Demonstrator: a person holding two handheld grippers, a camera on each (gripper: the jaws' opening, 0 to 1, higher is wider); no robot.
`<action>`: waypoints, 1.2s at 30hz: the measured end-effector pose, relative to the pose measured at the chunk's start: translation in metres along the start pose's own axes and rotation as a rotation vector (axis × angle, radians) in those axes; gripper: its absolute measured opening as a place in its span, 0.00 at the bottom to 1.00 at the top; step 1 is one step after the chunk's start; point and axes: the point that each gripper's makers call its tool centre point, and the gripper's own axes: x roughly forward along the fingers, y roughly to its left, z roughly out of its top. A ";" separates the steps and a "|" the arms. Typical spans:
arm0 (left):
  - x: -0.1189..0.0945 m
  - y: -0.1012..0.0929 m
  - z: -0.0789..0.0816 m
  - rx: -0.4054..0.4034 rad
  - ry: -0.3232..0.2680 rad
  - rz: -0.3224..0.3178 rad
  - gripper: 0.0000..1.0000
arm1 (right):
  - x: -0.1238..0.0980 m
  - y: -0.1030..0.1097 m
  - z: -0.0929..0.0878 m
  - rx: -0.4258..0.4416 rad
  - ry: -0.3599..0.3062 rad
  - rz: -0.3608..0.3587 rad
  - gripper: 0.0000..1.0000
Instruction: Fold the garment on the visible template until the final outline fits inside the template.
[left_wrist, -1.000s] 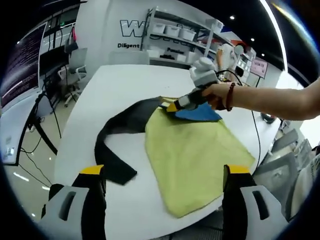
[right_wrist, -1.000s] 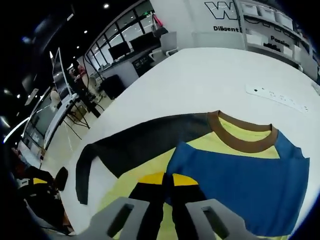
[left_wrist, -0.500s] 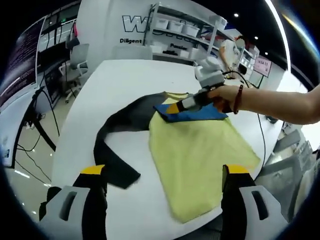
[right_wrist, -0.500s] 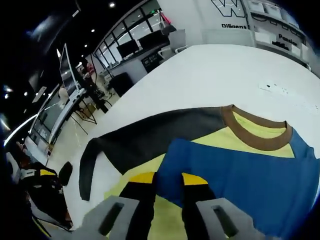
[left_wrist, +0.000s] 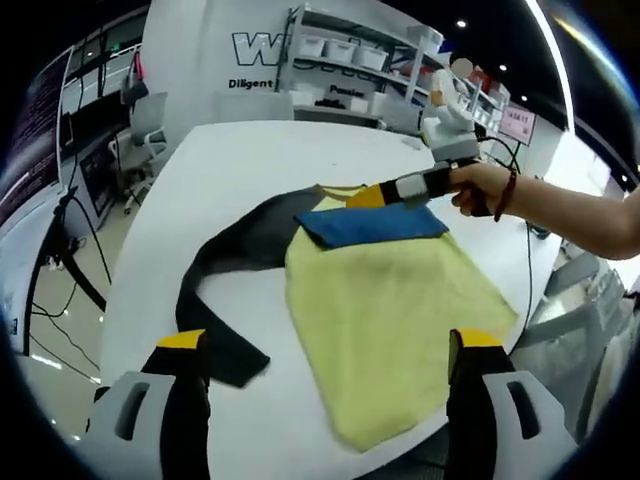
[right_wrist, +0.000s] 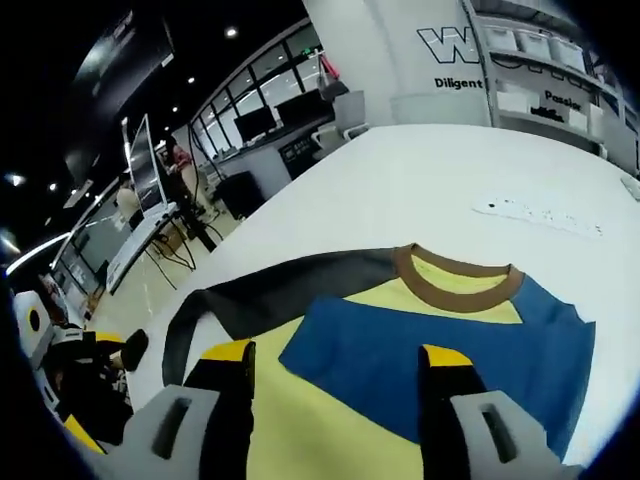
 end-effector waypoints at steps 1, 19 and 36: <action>0.000 -0.002 0.000 0.006 0.001 -0.003 0.99 | -0.001 -0.001 0.000 0.000 -0.002 0.000 0.67; 0.005 -0.020 0.002 0.042 0.016 -0.044 0.99 | -0.060 -0.064 -0.027 0.066 -0.037 -0.142 0.75; 0.001 -0.023 -0.005 0.046 0.033 -0.043 0.98 | -0.094 -0.117 -0.048 0.120 -0.067 -0.260 0.65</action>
